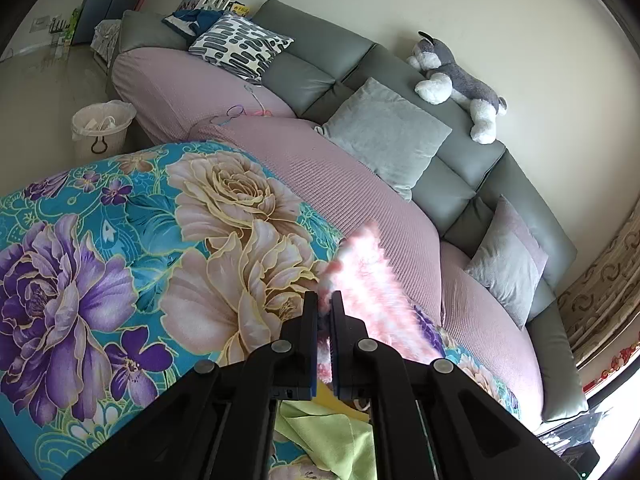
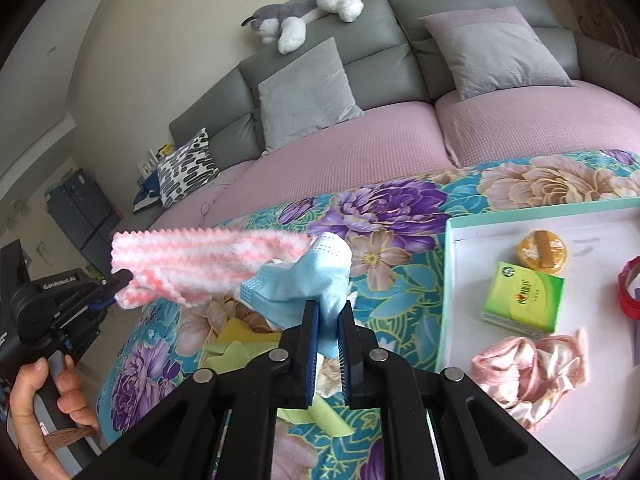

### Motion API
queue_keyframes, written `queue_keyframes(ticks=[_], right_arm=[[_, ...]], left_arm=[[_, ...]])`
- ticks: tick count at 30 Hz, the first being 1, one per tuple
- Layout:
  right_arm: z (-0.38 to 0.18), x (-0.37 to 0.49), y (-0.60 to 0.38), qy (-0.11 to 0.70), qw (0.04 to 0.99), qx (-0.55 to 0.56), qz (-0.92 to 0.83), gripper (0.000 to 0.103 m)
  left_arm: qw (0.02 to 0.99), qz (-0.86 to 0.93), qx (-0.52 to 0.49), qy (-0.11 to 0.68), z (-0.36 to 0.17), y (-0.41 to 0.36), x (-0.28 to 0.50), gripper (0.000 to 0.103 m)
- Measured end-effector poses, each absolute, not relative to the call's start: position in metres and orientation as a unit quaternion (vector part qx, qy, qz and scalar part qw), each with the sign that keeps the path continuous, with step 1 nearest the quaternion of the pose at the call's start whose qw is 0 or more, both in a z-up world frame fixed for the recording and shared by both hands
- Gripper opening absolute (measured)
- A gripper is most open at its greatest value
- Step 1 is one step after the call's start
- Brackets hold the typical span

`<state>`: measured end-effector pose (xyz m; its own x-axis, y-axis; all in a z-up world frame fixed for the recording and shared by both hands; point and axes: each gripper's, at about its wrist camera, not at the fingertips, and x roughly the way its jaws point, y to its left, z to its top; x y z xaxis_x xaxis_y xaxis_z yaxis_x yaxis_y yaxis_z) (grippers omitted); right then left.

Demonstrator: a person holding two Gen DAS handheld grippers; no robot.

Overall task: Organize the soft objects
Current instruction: 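Lift the knitted cloth with the left gripper while the right lifts the blue mask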

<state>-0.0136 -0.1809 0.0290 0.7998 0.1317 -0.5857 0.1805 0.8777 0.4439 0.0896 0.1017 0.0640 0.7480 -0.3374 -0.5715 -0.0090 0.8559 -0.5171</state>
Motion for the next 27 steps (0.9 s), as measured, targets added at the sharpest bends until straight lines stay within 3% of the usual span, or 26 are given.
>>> queue_keyframes(ticks=[11, 27], right_arm=[[0.029, -0.027, -0.216, 0.309, 0.910, 0.270, -0.062, 0.010], [0.015, -0.022, -0.219, 0.337, 0.898, 0.275, -0.070, 0.010]], left_arm=[[0.904, -0.096, -0.239, 0.341, 0.069, 0.096, 0.088, 0.005], [0.880, -0.189, -0.157, 0.407, 0.035, 0.015, 0.103, 0.005]])
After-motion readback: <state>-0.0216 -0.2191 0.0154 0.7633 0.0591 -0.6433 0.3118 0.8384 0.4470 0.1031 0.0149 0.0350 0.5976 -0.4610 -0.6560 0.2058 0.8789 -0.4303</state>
